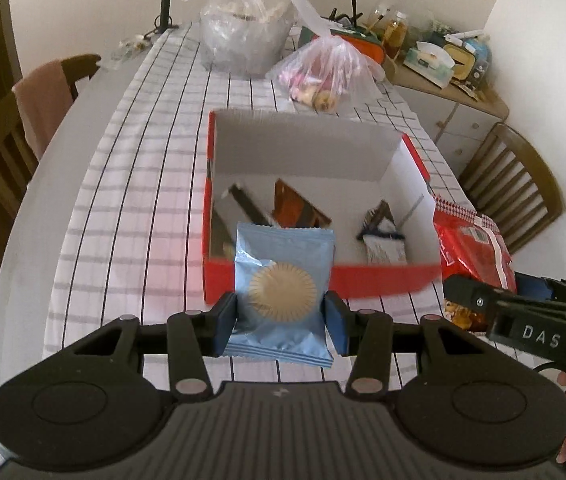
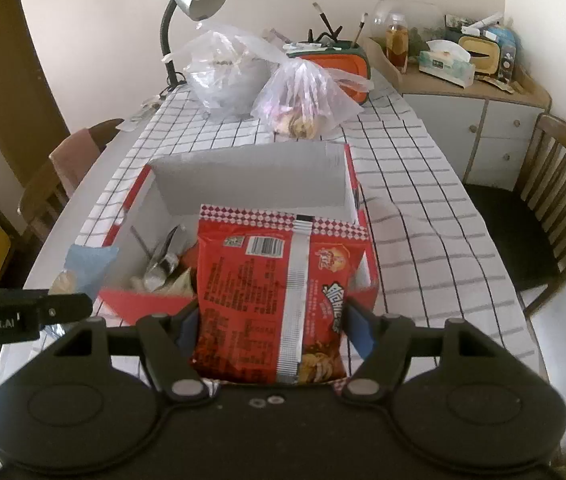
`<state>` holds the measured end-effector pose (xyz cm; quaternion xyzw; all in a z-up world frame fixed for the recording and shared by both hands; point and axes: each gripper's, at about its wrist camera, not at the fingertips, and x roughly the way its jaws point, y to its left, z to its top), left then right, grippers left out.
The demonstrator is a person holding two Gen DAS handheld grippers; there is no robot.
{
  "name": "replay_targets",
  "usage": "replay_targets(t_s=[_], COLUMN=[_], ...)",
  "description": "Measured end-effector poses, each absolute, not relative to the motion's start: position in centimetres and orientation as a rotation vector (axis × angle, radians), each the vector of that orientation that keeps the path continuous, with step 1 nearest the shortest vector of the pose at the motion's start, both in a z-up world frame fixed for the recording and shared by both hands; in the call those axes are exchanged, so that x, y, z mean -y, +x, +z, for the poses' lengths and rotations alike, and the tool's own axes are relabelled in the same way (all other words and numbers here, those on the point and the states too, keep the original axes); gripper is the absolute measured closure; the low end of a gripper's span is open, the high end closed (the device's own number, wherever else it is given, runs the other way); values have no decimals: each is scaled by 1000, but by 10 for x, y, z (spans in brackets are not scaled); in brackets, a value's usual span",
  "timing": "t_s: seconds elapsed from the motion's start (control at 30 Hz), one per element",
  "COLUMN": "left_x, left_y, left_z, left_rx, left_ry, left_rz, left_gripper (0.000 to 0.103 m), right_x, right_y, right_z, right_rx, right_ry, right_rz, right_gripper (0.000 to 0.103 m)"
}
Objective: Organize snacks
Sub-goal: 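Carry the cookie packet and red chip bag into the red box and open both grippers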
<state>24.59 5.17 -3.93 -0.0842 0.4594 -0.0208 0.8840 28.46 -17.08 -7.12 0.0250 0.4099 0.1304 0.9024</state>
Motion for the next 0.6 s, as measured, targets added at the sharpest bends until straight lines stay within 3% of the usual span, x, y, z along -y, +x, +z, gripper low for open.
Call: replay_targets(t_s=[0.6], left_x=[-33], left_y=[351], left_z=[-61], left_rx=[-981], left_ry=[14], left_rz=[14], left_gripper=[57], right_x=[136], right_y=[374], right_z=[-121], right_rx=[-947], right_ry=[-92], right_rz=[321], right_gripper=[32])
